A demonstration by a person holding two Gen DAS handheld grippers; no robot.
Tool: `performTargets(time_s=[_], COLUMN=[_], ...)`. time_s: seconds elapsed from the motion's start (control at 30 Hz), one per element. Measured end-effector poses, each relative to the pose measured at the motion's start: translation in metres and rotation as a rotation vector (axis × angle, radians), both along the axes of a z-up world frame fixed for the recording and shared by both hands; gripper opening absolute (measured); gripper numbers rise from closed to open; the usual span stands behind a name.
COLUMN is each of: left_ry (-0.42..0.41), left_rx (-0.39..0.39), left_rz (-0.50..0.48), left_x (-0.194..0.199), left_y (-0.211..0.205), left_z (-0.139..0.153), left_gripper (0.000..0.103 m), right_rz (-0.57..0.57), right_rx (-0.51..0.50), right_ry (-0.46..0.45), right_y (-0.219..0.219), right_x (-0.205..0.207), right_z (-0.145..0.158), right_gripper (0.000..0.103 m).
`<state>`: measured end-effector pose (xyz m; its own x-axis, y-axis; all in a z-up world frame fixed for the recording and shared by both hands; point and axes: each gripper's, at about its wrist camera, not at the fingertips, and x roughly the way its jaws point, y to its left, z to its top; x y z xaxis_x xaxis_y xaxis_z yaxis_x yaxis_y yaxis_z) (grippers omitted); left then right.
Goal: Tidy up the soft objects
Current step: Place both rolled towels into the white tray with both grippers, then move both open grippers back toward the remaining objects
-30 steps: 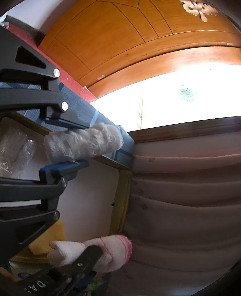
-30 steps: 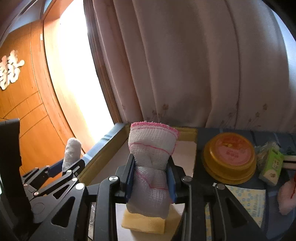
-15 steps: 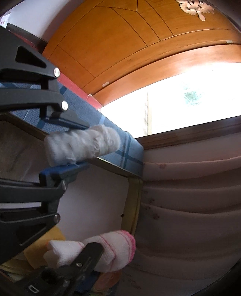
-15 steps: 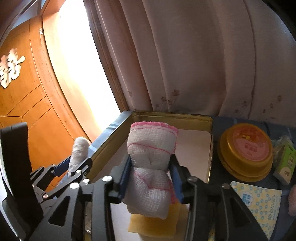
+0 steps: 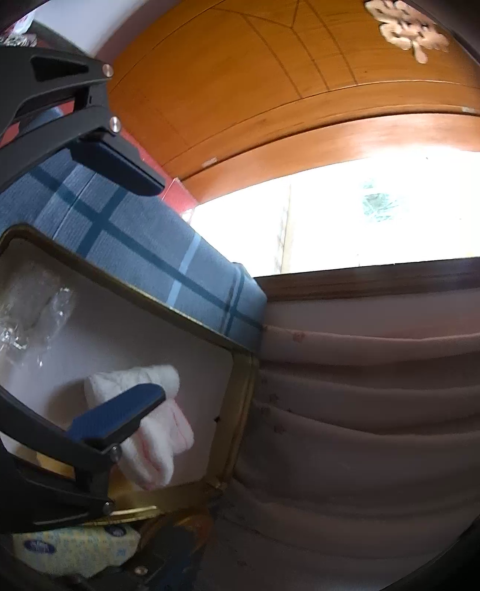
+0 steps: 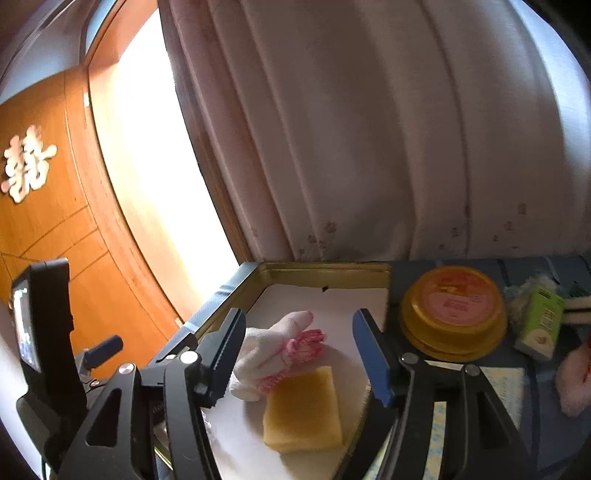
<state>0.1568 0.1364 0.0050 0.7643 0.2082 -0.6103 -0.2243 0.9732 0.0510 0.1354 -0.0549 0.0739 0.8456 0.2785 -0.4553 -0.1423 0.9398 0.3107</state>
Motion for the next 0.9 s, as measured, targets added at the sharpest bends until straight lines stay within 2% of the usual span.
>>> performTargets(time_s=[0.23, 0.53, 0.7, 0.9], left_ry=[-0.007, -0.012, -0.039, -0.099], left_rx=[-0.007, -0.008, -0.006, -0.047], left_rz=[-0.023, -0.054, -0.070, -0.130], left_x=[-0.008, -0.021, -0.034, -0.054], left_y=[-0.010, -0.039, -0.055, -0.079], left_z=[0.003, 0.003, 0.003, -0.001], left_gripper=[0.103, 0.103, 0.103, 0.103], right_rz=[-0.071, -0.117, -0.161, -0.234], right_rx=[-0.017, -0.043, -0.073, -0.138], right_ry=[-0.060, -0.045, -0.054, -0.052], right_y=[-0.025, -0.050, -0.070, -0.099], right_x=[-0.029, -0.041, -0.057, -0.077], right_z=[0.002, -0.010, -0.013, -0.027], right_gripper=[0.063, 0.063, 0.063, 0.063])
